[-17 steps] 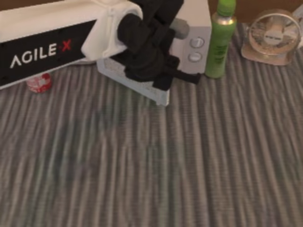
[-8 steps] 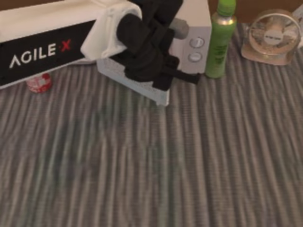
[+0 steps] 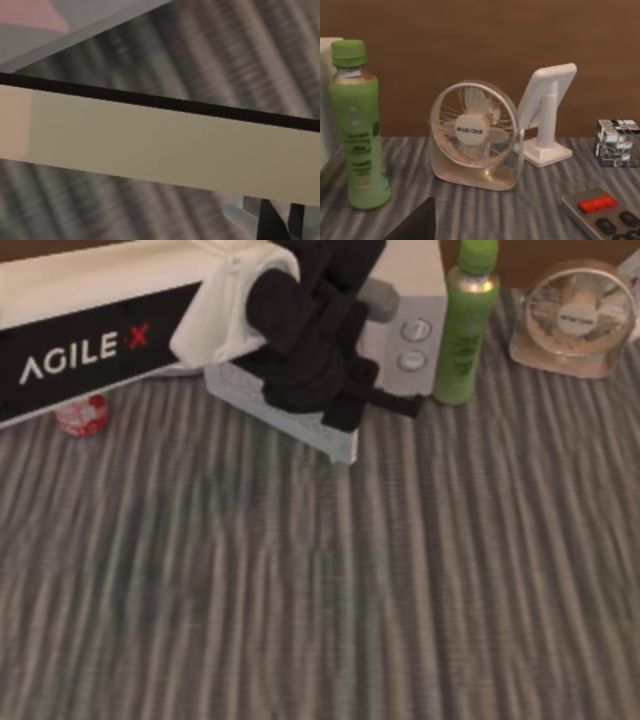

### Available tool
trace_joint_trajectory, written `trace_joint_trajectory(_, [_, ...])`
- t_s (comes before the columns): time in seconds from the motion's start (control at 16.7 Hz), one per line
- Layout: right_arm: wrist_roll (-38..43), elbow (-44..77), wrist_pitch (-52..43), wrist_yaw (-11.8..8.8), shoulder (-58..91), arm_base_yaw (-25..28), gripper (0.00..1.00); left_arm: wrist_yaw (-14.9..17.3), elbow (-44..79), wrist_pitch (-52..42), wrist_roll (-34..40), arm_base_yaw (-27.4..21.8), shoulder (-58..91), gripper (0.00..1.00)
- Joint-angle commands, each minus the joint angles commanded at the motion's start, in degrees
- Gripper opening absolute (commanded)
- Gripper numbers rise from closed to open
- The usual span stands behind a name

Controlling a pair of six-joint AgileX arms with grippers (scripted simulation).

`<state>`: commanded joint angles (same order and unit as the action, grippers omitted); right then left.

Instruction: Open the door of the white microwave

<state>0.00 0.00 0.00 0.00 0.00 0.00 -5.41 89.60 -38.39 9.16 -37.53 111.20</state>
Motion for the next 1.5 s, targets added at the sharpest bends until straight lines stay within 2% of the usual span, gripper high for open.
trace_joint_trajectory(0.36, [0.0, 0.0, 0.0, 0.0, 0.0, 0.0, 1.00, 0.5, -0.3, 0.1, 0.0, -0.3, 0.0, 0.00])
trace_joint_trajectory(0.78, [0.0, 0.0, 0.0, 0.0, 0.0, 0.0, 1.00, 4.1, -6.0, 2.0, -7.2, 1.9, -4.4, 0.00])
trace_joint_trajectory(1.5, [0.0, 0.0, 0.0, 0.0, 0.0, 0.0, 1.00, 4.2, -6.1, 2.0, -7.3, 2.0, -4.5, 0.00])
